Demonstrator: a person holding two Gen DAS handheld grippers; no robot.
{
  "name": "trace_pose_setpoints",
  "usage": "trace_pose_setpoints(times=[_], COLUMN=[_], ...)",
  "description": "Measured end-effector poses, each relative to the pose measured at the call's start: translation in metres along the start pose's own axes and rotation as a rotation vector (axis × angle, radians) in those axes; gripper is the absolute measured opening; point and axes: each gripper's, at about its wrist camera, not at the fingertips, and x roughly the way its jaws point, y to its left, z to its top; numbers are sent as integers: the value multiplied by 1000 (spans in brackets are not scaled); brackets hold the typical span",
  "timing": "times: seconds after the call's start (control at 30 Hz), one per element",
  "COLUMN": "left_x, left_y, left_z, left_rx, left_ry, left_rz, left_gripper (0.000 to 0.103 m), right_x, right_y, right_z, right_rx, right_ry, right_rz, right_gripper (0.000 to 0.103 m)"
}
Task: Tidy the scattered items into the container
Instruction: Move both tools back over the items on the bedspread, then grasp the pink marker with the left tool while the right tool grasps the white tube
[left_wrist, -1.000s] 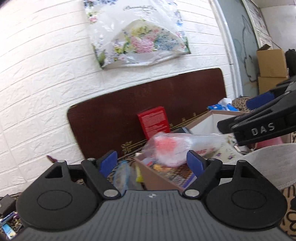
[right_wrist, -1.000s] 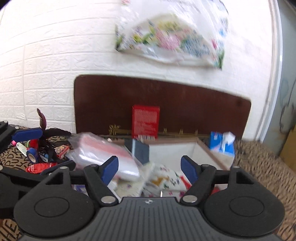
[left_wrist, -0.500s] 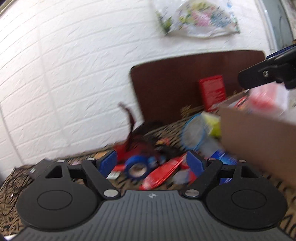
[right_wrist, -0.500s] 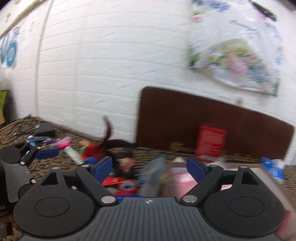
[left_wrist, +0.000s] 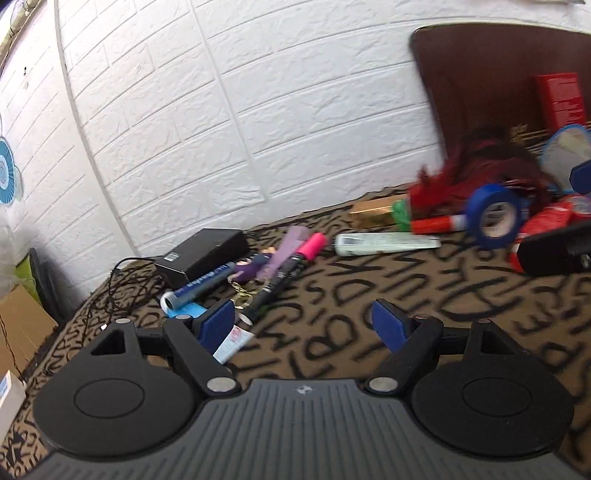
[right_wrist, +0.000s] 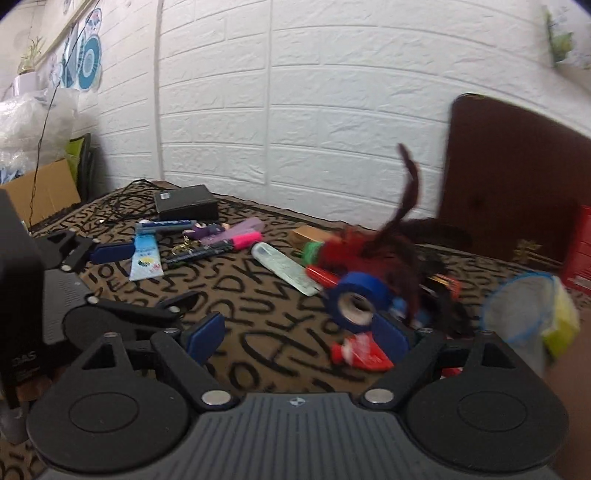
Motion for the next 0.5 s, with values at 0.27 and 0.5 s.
trace_pose_setpoints(times=[0.27, 0.5], left_x=[50, 76], left_y=[17, 25], left_z=[6, 6], left_rx=[21, -12], left_ry=[40, 125], left_rz=[31, -6], left_gripper=[82, 79], right_x=[84, 124], right_y=[7, -4], right_z=[29, 41], right_rx=[-79, -129], right_ry=[36, 80], right_rz=[111, 167], right_gripper=[77, 73])
